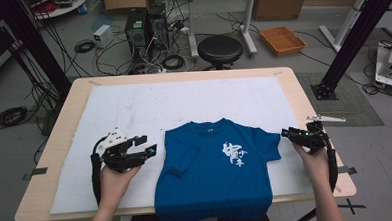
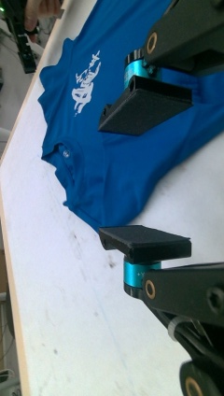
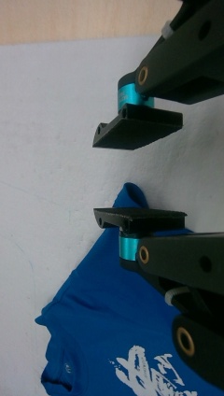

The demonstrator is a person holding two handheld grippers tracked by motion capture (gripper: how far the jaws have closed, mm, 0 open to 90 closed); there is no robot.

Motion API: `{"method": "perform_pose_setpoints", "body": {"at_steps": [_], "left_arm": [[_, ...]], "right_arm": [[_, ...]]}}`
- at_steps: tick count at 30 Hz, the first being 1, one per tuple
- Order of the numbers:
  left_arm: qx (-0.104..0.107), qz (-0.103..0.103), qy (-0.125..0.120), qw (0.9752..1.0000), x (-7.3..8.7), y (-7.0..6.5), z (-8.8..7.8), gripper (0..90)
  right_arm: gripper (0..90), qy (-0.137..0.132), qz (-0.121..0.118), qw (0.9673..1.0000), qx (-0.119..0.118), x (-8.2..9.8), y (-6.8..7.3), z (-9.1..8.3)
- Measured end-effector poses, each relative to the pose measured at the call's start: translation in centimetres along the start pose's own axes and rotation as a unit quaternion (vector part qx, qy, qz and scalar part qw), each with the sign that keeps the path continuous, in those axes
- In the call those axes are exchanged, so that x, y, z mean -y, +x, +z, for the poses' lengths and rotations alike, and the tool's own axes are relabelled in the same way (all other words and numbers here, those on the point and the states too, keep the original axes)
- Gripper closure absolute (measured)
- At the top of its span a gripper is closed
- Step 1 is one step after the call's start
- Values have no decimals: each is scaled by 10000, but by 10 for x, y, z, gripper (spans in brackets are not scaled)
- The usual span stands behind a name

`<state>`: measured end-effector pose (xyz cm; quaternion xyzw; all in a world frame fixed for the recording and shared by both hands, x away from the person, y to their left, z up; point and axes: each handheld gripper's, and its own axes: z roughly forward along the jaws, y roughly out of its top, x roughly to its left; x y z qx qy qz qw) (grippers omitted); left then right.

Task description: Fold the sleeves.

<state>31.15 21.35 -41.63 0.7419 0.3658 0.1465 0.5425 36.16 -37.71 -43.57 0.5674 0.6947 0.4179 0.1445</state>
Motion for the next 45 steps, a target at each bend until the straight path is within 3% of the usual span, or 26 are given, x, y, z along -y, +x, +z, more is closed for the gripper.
{"method": "perform_pose_setpoints", "body": {"at_steps": [4,8,11,16,20,25,30,37,45], "left_arm": [[-9,-27,-59,10000,0,3,-4,431],[4,58,5,10000,-1,1,-3,431],[-11,122,48,9999,-2,0,-1,431],[-39,93,56,9999,-2,0,-1,431],[-64,76,58,9999,-2,1,-2,431],[-54,86,33,9999,-3,2,-1,431],[-23,105,51,9999,-4,1,2,431],[-20,79,44,10000,-4,1,1,431],[5,80,91,9999,-4,1,3,431]], "right_arm": [[595,109,247,9996,-44,-1,1,7],[599,197,279,9994,-12,-2,4,13],[648,304,167,9994,37,-1,6,18],[873,259,-148,9995,103,-1,14,18],[890,19,-335,9994,126,-4,27,8],[890,-173,-811,9964,153,-9,57,-5],[891,-307,-1444,9889,168,-14,105,-8],[890,-277,-1690,9849,-249,-17,158,8],[867,19,-1960,9790,-558,-15,192,38]]}}
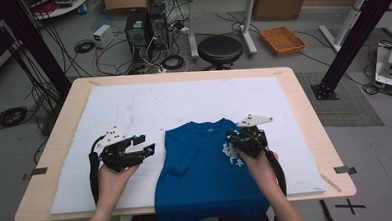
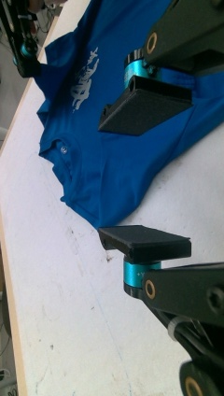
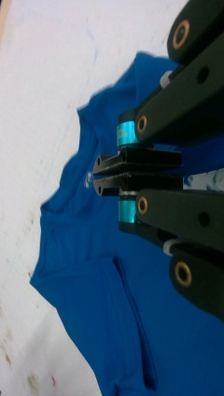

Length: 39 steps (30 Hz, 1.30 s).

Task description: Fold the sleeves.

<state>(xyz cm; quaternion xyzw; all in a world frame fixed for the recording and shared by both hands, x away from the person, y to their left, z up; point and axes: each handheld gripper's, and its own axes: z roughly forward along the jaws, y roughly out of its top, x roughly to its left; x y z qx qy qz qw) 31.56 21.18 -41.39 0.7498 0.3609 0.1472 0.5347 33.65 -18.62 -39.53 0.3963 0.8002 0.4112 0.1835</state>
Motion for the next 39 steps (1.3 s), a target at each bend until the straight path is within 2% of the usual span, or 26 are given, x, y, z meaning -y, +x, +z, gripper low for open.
{"method": "perform_pose_setpoints", "body": {"at_steps": [3,7,9,10,13,14,15,16,18,25,28,29,32,34,37,38,39], "left_arm": [[23,4,7,10000,0,0,1,431],[19,-10,24,10000,1,1,0,431],[19,-21,17,10000,1,1,0,431],[20,-19,24,10000,1,1,0,431],[37,-28,46,10000,1,0,1,431],[37,-28,46,10000,1,0,1,431],[31,-30,39,10000,1,0,2,431],[38,-30,54,10000,1,0,2,431],[54,-30,50,10000,0,-1,4,431],[72,-23,78,9999,1,-3,5,431],[74,-31,86,9999,1,-3,5,431],[67,-42,84,9999,1,-2,5,431],[62,-59,79,9999,1,-2,5,431],[62,-76,81,9999,1,-2,5,431],[61,-47,99,9999,1,-2,5,431],[62,-57,99,9999,1,-2,5,431],[58,-54,109,9999,1,-2,5,431]], "right_arm": [[810,-4,29,10000,-81,1,2,2],[784,-261,282,9992,-98,7,-10,-13],[775,-290,360,9989,-87,10,-14,-19],[759,-319,525,9981,3,19,-24,-30],[731,-327,755,9965,133,38,-38,-44],[728,-315,881,9955,118,45,-41,-47],[728,-315,881,9955,118,45,-41,-47],[723,-292,999,9945,101,56,-44,-50],[710,-237,1034,9943,73,62,-43,-50],[703,96,1036,9945,-77,69,-42,-36],[852,226,924,9953,-155,70,-40,-30],[900,219,865,9958,-185,70,-39,-30],[900,192,791,9964,-229,68,-35,-32],[900,106,622,9976,-301,65,-29,-37],[900,35,500,9983,-308,65,-23,-42],[830,-7,488,9984,-288,65,-23,-43],[701,-17,582,9980,-258,66,-24,-42]]}}
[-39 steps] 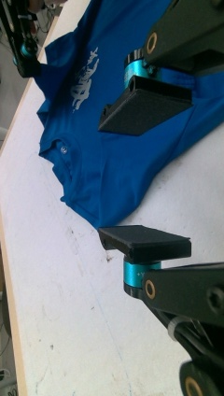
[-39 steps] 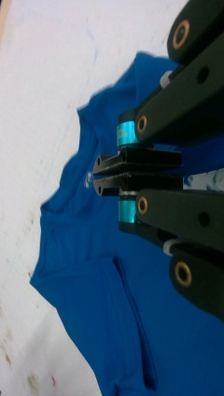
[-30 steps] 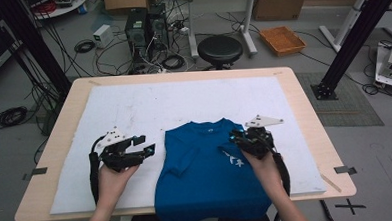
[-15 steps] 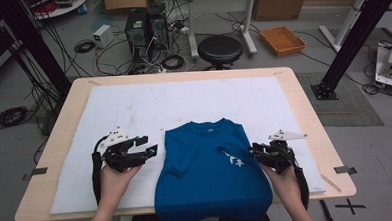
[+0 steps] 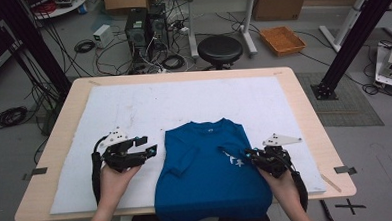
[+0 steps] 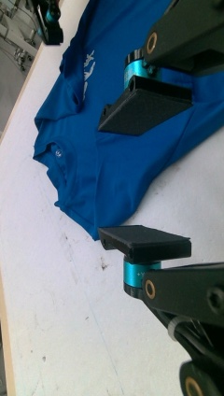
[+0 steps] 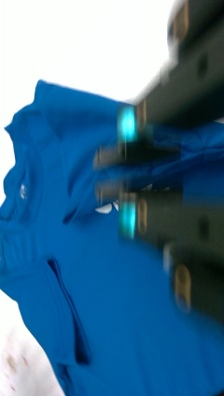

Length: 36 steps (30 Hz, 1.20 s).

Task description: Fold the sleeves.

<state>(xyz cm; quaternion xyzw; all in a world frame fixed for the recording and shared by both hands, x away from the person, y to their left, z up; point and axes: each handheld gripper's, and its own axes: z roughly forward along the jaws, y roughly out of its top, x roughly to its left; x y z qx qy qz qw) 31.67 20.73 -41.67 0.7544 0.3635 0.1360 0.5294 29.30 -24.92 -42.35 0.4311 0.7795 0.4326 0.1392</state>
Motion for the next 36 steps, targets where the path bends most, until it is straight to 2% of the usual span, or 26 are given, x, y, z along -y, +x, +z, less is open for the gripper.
{"method": "perform_pose_setpoints", "body": {"at_steps": [2,3,5,7,9,10,13,17,18,19,24,27,28,30,32,33,35,36], "left_arm": [[8,7,-4,10000,0,0,0,431],[5,11,-8,10000,0,0,0,431],[8,8,-2,10000,0,0,0,431],[11,2,12,10000,0,0,0,431],[2,-14,15,10000,0,0,1,431],[0,-13,22,10000,0,0,1,431],[-5,-20,23,10000,0,0,1,431],[-10,-25,21,10000,0,0,1,431],[-10,-25,21,10000,0,0,1,430],[-9,-13,22,10000,0,0,1,430],[-1,-19,20,10000,0,-1,1,429],[-5,-5,18,10000,0,-1,1,428],[-5,-5,18,10000,0,-1,1,428],[-1,-12,24,10000,0,-1,2,428],[-9,-11,34,10000,-1,-2,4,427],[-4,-2,41,10000,-1,-2,4,427],[12,9,48,10000,-1,-4,5,423],[12,9,48,10000,-1,-4,5,423]], "right_arm": [[671,28,101,9999,-35,1,-3,2],[637,38,126,9999,62,1,-4,3],[648,124,213,9996,112,2,-7,8],[748,232,146,9995,147,2,-9,12],[868,322,72,9994,83,3,-9,16],[888,314,30,9995,77,3,-8,16],[892,282,-43,9996,5,3,-5,14],[893,44,-407,9983,-420,1,6,2],[893,44,-407,9983,-420,1,6,2],[892,125,-598,9963,-602,3,11,0],[848,411,-992,9891,-1008,11,16,2],[822,448,-1204,9844,-1203,11,18,-2],[801,423,-1239,9839,-1216,11,18,-4],[771,255,-1165,9877,-1015,8,16,-7],[688,170,-858,9939,-671,4,12,-4],[673,185,-692,9960,-538,1,11,0],[642,166,-544,9979,-301,-3,10,8],[643,199,-509,9982,-261,-6,11,13]]}}
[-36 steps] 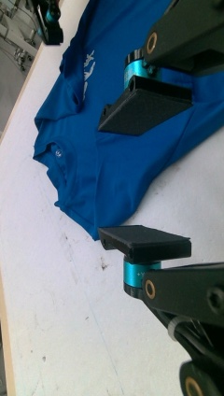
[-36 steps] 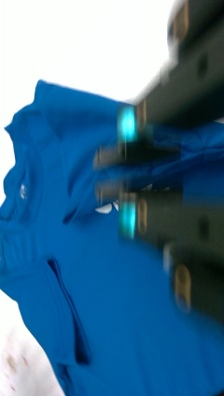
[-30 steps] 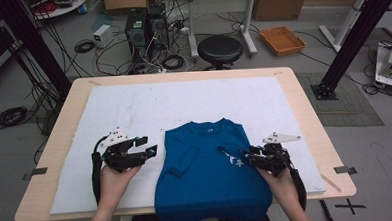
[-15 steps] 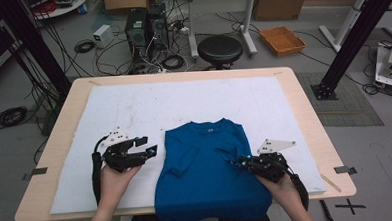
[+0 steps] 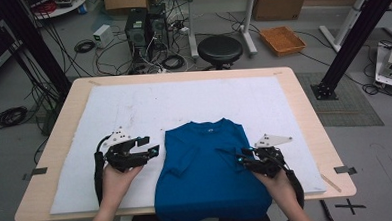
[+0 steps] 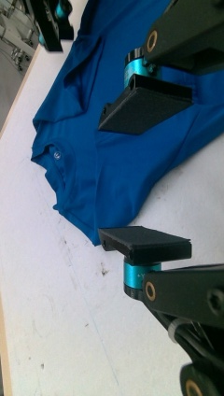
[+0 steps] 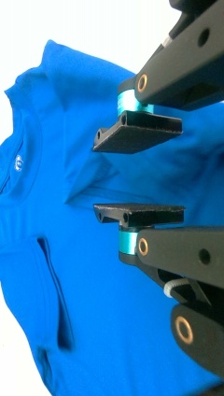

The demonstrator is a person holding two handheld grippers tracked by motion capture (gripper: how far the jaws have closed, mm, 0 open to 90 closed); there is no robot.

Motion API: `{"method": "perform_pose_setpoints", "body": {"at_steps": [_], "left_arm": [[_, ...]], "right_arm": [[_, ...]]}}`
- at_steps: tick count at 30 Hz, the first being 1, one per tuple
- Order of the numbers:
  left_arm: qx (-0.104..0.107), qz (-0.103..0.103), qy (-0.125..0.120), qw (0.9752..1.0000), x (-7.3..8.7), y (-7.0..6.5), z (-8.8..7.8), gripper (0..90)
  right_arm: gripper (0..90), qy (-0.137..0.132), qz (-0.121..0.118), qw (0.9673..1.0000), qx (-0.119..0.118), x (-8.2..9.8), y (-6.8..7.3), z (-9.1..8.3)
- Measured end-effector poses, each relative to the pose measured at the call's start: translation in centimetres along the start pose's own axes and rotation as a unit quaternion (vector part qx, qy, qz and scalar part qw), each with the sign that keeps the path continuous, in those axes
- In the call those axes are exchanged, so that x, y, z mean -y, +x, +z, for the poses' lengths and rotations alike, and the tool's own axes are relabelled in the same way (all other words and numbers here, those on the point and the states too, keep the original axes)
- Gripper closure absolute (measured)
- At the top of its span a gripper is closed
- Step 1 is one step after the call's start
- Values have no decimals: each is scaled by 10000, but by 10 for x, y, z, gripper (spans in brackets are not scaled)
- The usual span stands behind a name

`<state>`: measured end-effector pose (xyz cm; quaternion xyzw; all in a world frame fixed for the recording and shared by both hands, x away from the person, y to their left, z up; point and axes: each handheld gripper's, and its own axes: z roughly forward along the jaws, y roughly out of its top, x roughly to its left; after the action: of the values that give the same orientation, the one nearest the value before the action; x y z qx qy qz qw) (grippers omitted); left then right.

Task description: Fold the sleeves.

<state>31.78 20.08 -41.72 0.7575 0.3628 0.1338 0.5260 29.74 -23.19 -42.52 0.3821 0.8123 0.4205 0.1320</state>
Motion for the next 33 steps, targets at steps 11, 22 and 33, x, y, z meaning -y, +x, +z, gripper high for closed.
{"method": "perform_pose_setpoints", "body": {"at_steps": [11,22,33], "left_arm": [[-30,-51,-24,10000,2,2,-2,418],[-2,6,-5,10000,1,-1,-1,418],[-21,-5,-1,10000,1,1,-1,418]], "right_arm": [[900,458,-280,9977,404,3,14,16],[756,540,-165,9975,426,7,15,17],[900,448,-255,9979,397,10,20,6]]}}
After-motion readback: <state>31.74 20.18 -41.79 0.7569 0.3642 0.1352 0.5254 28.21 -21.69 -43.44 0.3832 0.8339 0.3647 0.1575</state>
